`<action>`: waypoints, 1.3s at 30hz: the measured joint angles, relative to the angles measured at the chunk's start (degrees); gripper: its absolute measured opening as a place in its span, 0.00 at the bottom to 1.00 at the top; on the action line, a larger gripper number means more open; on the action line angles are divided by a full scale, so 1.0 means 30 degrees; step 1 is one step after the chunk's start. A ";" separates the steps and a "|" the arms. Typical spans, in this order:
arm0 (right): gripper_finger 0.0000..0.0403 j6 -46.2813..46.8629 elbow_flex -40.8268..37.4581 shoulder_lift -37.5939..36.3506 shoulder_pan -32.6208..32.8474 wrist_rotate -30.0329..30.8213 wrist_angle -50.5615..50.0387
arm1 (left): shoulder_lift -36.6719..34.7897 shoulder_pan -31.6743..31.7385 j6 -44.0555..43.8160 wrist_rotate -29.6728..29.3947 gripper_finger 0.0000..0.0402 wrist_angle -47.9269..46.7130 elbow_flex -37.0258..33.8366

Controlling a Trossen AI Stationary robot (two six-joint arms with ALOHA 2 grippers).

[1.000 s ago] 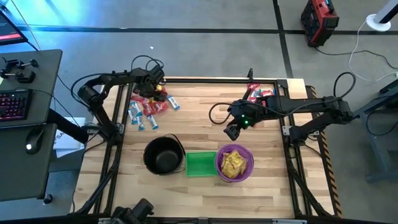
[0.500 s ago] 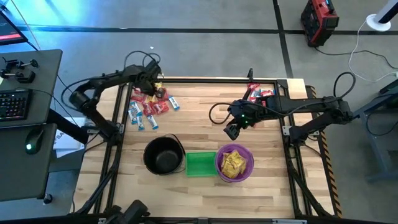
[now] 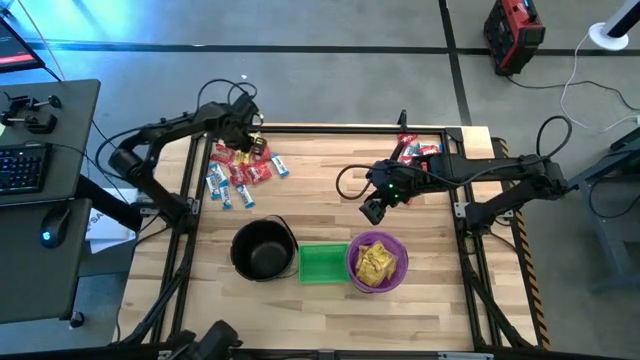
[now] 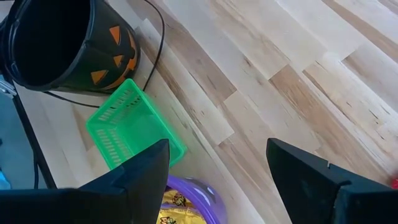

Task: Sort candy by brand, put in halloween buckets
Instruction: Put the yellow candy into the violet bucket

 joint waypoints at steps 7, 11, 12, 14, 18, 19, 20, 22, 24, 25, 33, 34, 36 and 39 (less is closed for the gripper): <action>0.65 0.0414 0.0000 0.0000 0.0000 0.0068 0.0000 | 0.1526 0.0168 -0.0383 -0.0063 0.39 0.0120 0.0000; 0.65 0.0414 0.0000 0.0000 0.0000 0.0359 0.0000 | 0.2373 0.0168 -0.0567 -0.0284 0.45 0.0353 0.0000; 0.65 0.0415 0.0000 0.0000 0.0000 0.0407 0.0000 | 0.2516 0.0168 -0.0755 -0.0517 0.45 0.0362 -0.0002; 0.65 0.0414 0.0000 0.0000 0.0000 0.0423 0.0000 | 0.2798 0.0170 -0.1230 -0.0748 0.46 0.0273 -0.0007; 0.65 0.0421 0.0000 0.0000 0.0000 0.0430 0.0000 | 0.3307 0.0175 -0.1527 -0.0741 0.46 0.0284 -0.0007; 0.65 0.0421 0.0000 0.0000 0.0000 0.0430 0.0000 | 0.3480 0.0175 -0.1557 -0.0741 0.46 0.0294 -0.0007; 0.65 0.0418 0.0000 0.0000 0.0000 0.0427 0.0000 | 0.3647 0.0175 -0.1552 -0.0741 0.46 0.0309 -0.0007; 0.65 0.0421 0.0000 0.0000 0.0001 0.0430 -0.0001 | 0.3930 0.0175 -0.1540 -0.0755 0.46 0.0346 -0.0003; 0.65 0.0419 0.0000 0.0000 0.0000 0.0425 -0.0005 | 0.4179 0.0168 -0.1392 -0.0767 0.45 0.0343 0.0058; 0.65 0.0421 0.0000 0.0000 0.0000 0.0430 0.0000 | 0.4260 0.0168 -0.1137 -0.0730 0.44 0.0344 0.0071; 0.65 0.0418 0.0000 0.0000 0.0007 0.1201 -0.0006 | 0.3579 0.0108 0.0550 -0.0384 0.07 0.0311 -0.0036; 0.65 0.0414 0.0000 0.0000 0.0007 0.1277 -0.0005 | 0.3258 0.0143 0.0602 -0.0384 0.04 0.0323 -0.0044; 0.65 0.0338 0.0000 0.0000 0.0004 0.1282 -0.0007 | 0.2401 0.0264 0.0619 -0.0412 0.04 0.0322 -0.0044; 0.65 -0.0195 0.0000 -0.0020 0.0007 0.1280 -0.0007 | 0.0732 0.0277 0.0484 -0.0493 0.02 0.0142 -0.0044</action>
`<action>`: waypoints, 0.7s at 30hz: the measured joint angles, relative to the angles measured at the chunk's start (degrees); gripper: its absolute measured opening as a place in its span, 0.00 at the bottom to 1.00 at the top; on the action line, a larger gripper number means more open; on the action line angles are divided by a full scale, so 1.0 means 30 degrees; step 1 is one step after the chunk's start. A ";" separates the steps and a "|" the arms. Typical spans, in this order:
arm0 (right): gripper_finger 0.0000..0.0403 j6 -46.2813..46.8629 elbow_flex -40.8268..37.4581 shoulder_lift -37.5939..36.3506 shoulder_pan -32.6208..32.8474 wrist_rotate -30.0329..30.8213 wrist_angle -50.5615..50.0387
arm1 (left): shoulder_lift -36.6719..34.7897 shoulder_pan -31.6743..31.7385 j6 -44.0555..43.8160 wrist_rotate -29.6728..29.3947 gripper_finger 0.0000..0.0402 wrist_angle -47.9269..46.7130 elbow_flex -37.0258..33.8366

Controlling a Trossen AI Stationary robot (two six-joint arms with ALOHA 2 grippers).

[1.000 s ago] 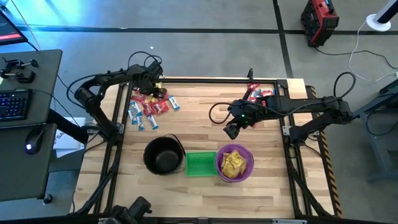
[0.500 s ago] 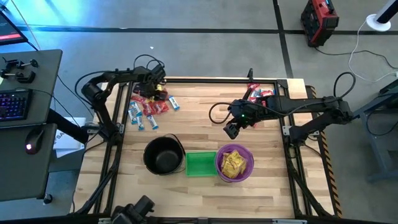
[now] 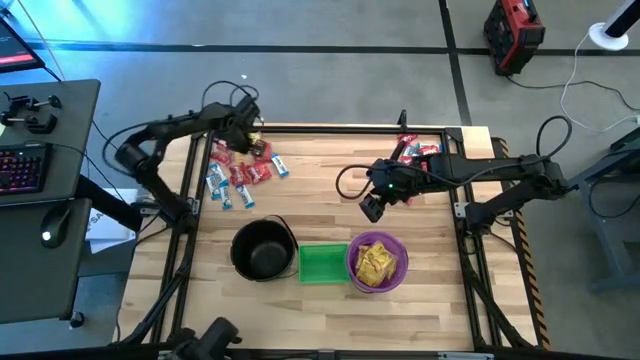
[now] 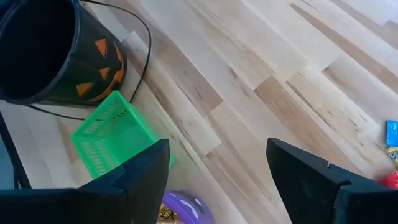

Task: Sort candy by brand, put in halloween buckets
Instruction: Put the yellow candy into the violet bucket

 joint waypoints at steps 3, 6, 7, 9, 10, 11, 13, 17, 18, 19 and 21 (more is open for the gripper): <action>0.65 -0.0346 0.0000 -0.0331 0.0000 -0.0013 0.0000 | -0.2203 -0.0156 -0.0599 -0.0001 0.01 -0.0048 0.0007; 0.65 -0.0352 0.0000 -0.1051 -0.0007 -0.0013 0.0000 | -0.4483 -0.0851 -0.1537 0.0729 0.01 -0.0129 0.0007; 0.65 -0.0375 0.0000 -0.1332 0.0000 -0.0013 0.0000 | -0.5237 -0.1287 -0.1798 0.1174 0.00 -0.0067 0.0007; 0.65 -0.0382 0.0000 -0.1972 0.0000 0.0124 0.0000 | -0.6567 -0.2623 -0.1883 0.2157 0.00 0.0273 0.0026; 0.65 -0.0390 0.0000 -0.2319 -0.0007 0.0394 0.0000 | -0.7037 -0.3510 -0.1883 0.2671 0.00 0.0417 0.0029; 0.65 -0.0390 0.0002 -0.2639 -0.0052 0.0770 0.0000 | -0.7427 -0.4564 -0.2023 0.3103 0.00 0.0479 0.0029; 0.65 -0.0390 0.0007 -0.3146 -0.0195 0.1726 0.0000 | -0.7865 -0.6996 -0.2743 0.3714 0.00 0.0934 0.0029; 0.65 -0.0391 0.0007 -0.3804 -0.0597 0.3010 -0.0006 | -0.7457 -1.2120 -0.4002 0.4152 0.00 0.3873 0.0029; 0.65 -0.0390 0.0007 -0.3900 -0.0690 0.3204 -0.0002 | -0.7117 -1.3341 -0.3974 0.4489 0.00 0.5184 0.0029; 0.65 -0.0379 0.0007 -0.3932 -0.0758 0.3422 -0.0002 | -0.6635 -1.4442 -0.3763 0.4830 0.00 0.6679 0.0029; 0.65 -0.0312 0.0007 -0.3918 -0.0816 0.3557 0.0000 | -0.5547 -1.6462 -0.2625 0.5228 0.00 0.9859 0.0029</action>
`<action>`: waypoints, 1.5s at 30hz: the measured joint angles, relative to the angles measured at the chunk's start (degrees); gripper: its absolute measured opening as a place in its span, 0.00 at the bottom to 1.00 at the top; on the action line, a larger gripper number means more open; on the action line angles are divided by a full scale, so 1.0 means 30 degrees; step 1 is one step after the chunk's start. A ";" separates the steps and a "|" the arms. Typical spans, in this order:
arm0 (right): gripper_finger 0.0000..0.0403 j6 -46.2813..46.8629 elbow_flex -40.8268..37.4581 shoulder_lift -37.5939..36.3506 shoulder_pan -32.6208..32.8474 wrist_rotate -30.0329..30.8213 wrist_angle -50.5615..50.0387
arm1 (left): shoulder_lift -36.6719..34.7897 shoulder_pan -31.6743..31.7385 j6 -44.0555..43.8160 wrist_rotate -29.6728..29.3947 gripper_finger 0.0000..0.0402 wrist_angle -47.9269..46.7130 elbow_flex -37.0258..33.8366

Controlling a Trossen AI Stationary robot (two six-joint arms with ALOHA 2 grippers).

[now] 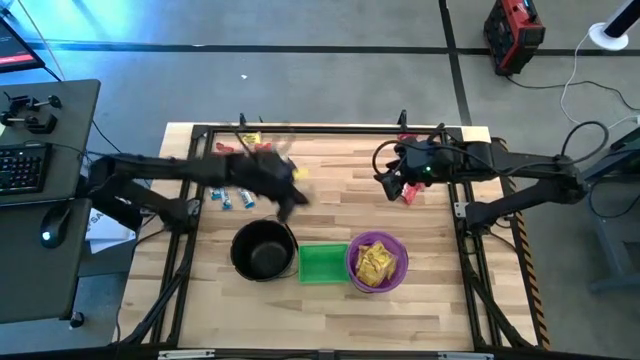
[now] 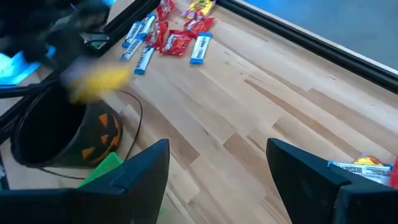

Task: Sort candy by brand, put in halloween buckets
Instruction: Put the yellow candy into the violet bucket

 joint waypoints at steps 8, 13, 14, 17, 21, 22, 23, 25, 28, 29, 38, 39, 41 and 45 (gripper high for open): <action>0.65 -0.1201 0.0000 0.0301 0.0007 -0.0110 -0.0003 | 0.5239 -0.3037 0.0602 0.0824 0.00 1.0519 0.0024; 0.65 -0.1007 0.0000 0.0296 0.0007 0.0437 0.0460 | 0.7954 -0.3158 0.0969 0.2860 0.00 1.1768 0.2117; 0.65 -0.0861 0.0000 0.0296 0.0007 0.0437 0.0514 | 0.8444 -0.3216 0.1377 0.3386 0.00 1.1829 0.2650; 0.65 0.0014 0.0000 0.0296 0.0136 0.0430 0.0580 | 0.9846 -0.3429 0.2630 0.4359 0.00 1.1780 0.4115; 0.65 0.1010 0.0000 0.0296 0.0770 0.0399 0.0581 | 1.1108 -0.3671 0.2660 0.3931 0.04 1.1234 0.5436; 0.65 0.1016 0.0000 0.0296 0.0945 0.0379 0.0575 | 1.1258 -0.3701 0.2595 0.3896 0.06 1.0722 0.5584; 0.65 0.1023 0.0000 0.0296 0.1077 0.0379 0.0568 | 1.1395 -0.3756 0.2539 0.3845 0.08 1.0270 0.5740; 0.65 0.1084 0.0000 0.0296 0.1257 0.0372 0.0567 | 1.1552 -0.3776 0.2515 0.3682 0.13 0.9839 0.5969; 0.65 0.1366 0.0000 0.0296 0.1441 0.0424 0.0621 | 1.1545 -0.3821 0.2329 0.3697 0.23 0.9063 0.6031; 0.65 0.1599 0.0000 0.0296 0.1443 0.0430 0.0617 | 1.1545 -0.3821 0.2239 0.3697 0.26 0.8752 0.6027; 0.65 0.7722 0.0000 0.0476 0.0626 0.0567 -0.3468 | 1.0128 -0.2836 0.2164 0.5111 0.49 0.2003 0.6000; 0.65 0.7985 -0.0066 0.0677 0.0328 0.0517 -0.4500 | 0.9615 -0.2575 0.2529 0.5056 0.49 0.0940 0.5889; 0.65 0.7981 -0.0660 0.0856 -0.0500 0.0169 -0.5648 | 0.8590 -0.2048 0.3151 0.4703 0.49 -0.0195 0.5386; 0.65 0.6632 -0.3291 0.0997 -0.3004 -0.1966 -0.4674 | 0.5502 -0.0952 0.2850 0.2713 0.48 0.0997 0.3267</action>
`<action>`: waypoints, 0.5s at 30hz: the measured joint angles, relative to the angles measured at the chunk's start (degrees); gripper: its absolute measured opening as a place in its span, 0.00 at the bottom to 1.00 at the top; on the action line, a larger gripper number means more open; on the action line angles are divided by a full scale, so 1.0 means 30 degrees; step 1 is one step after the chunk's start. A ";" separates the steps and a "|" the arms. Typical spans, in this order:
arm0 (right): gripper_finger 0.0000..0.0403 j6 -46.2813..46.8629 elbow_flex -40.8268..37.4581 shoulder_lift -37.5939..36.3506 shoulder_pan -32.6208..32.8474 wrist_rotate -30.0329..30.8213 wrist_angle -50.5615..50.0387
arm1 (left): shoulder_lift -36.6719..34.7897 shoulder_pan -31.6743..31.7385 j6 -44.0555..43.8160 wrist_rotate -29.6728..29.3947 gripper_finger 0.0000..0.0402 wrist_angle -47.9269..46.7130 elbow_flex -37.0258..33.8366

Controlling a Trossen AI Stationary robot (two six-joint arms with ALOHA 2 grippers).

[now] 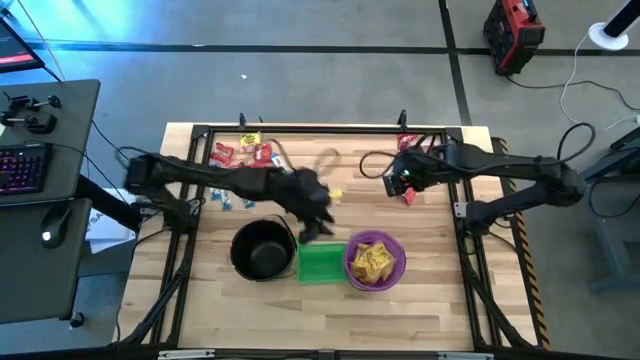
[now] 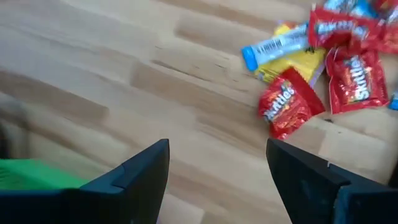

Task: Sort candy by brand, put in halloween buckets
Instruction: Put the yellow candy into the violet bucket

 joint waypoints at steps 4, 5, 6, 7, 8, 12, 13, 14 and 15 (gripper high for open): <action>0.65 -0.2230 -0.2754 0.0268 -0.2898 -0.0760 0.2047 | -0.3084 0.0845 -0.1880 -0.1690 0.47 0.1697 -0.1748; 0.65 -0.2733 -0.3276 0.0425 -0.3608 -0.0726 0.2472 | -0.3788 0.0947 -0.2047 -0.2165 0.47 0.1903 -0.1909; 0.65 -0.3294 -0.3722 0.0576 -0.4307 -0.0690 0.3020 | -0.4355 0.0997 -0.2054 -0.2621 0.47 0.1743 -0.1996; 0.65 -0.3871 -0.4091 0.0812 -0.4967 -0.0660 0.3627 | -0.4941 0.1026 -0.2032 -0.3045 0.47 0.1745 -0.1997; 0.65 -0.4393 -0.4410 0.1069 -0.5580 -0.0645 0.4116 | -0.5446 0.1022 -0.1918 -0.3571 0.47 0.1861 -0.1981; 0.65 -0.6640 -0.5048 0.2816 -0.7163 -0.0678 0.5457 | -0.7063 0.0987 -0.1860 -0.6639 0.47 0.1956 -0.1967; 0.65 -0.7141 -0.5101 0.3319 -0.7372 -0.0692 0.5593 | -0.7395 0.0990 -0.2122 -0.7376 0.47 0.1902 -0.1967; 0.65 -0.7375 -0.5124 0.3836 -0.7608 -0.0736 0.5787 | -0.7603 0.0992 -0.2444 -0.7995 0.47 0.1832 -0.1982; 0.65 -0.7673 -0.5124 0.4389 -0.7812 -0.0754 0.6077 | -0.7798 0.0992 -0.2706 -0.8479 0.47 0.1939 -0.1977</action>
